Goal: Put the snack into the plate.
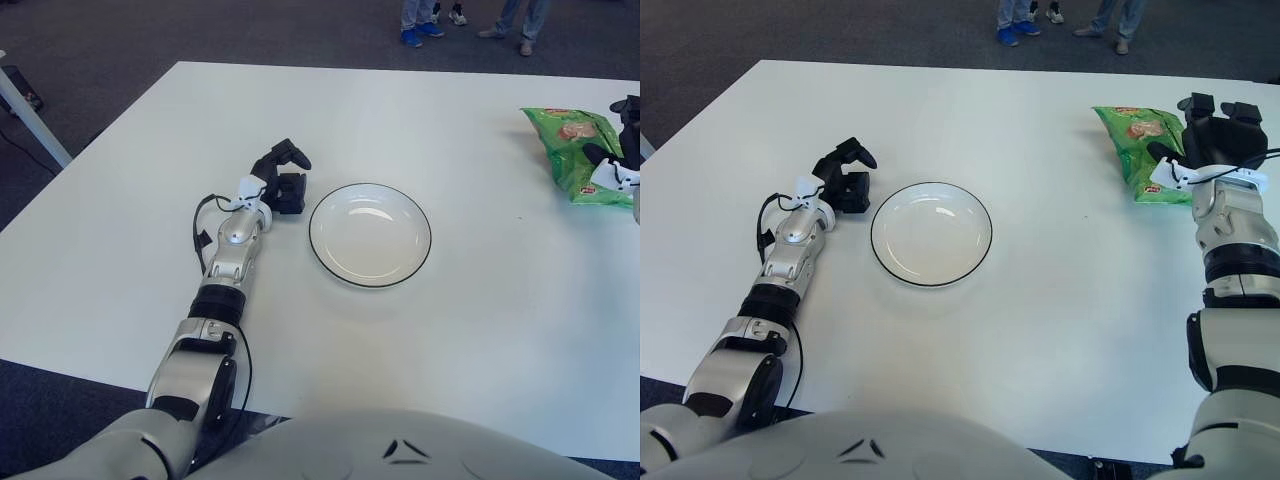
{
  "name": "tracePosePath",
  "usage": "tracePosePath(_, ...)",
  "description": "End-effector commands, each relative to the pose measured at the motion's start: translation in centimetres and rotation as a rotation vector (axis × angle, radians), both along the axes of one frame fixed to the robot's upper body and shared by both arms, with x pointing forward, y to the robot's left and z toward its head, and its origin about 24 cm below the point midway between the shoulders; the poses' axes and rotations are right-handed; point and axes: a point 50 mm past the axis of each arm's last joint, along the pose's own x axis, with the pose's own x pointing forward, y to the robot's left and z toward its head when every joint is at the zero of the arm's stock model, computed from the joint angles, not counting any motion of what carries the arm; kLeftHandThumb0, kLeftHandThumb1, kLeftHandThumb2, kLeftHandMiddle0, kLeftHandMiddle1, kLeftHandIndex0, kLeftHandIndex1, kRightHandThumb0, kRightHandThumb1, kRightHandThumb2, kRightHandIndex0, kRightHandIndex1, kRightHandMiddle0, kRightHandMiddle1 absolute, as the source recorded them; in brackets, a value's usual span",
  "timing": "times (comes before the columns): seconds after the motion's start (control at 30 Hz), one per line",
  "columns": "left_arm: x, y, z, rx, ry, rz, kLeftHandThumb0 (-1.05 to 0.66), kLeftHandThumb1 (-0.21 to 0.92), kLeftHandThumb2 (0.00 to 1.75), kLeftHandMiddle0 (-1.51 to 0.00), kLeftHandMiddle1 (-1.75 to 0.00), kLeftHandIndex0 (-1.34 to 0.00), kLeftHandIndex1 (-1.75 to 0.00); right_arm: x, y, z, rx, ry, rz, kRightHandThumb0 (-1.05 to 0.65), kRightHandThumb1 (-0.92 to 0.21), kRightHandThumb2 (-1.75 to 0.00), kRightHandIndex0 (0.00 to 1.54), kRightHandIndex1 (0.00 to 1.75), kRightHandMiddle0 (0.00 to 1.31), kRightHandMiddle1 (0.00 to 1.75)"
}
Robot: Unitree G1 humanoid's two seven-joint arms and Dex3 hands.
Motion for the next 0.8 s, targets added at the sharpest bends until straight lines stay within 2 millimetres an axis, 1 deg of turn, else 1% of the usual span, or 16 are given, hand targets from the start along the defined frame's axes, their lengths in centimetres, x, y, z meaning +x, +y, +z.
tracePosePath(0.0,-1.4,0.5,-2.9,-0.001,0.103,0.017,-0.47,0.34,1.29,-1.26,-1.75,-0.59,-1.75,0.4,0.0,0.6,0.035,-0.005,0.008,-0.88,-0.92,-1.11,0.00,0.14,0.00,0.44)
tracePosePath(0.13,-1.4,0.6,-2.9,-0.001,0.098,0.019,-0.47,0.33,1.30,-1.26,-1.75,-0.60,-1.75,0.6,-0.1,0.5,0.080,0.021,0.003,-0.88,-0.92,-1.11,0.00,0.05,0.00,0.38)
tracePosePath(0.27,-1.5,0.5,-2.8,0.007,0.087,0.026,-0.48,0.32,1.31,-1.25,-1.75,-0.61,-1.75,0.8,-0.1,-0.1,0.109,0.065,-0.015,-0.89,-0.92,-1.12,0.00,0.01,0.00,0.33)
tracePosePath(0.53,-1.6,0.5,-2.8,0.032,0.070,0.026,-0.49,0.30,1.34,-1.24,-1.75,-0.63,-1.75,1.1,0.0,-1.0,0.160,0.142,-0.029,-0.89,-0.92,-1.15,0.00,0.00,0.00,0.27)
tracePosePath(0.77,-1.6,0.5,-2.8,0.049,0.065,0.024,-0.49,0.29,1.35,-1.25,-1.75,-0.64,-1.75,1.1,0.4,-2.4,0.206,0.198,-0.041,-0.89,-0.92,-1.17,0.00,0.00,0.00,0.30)
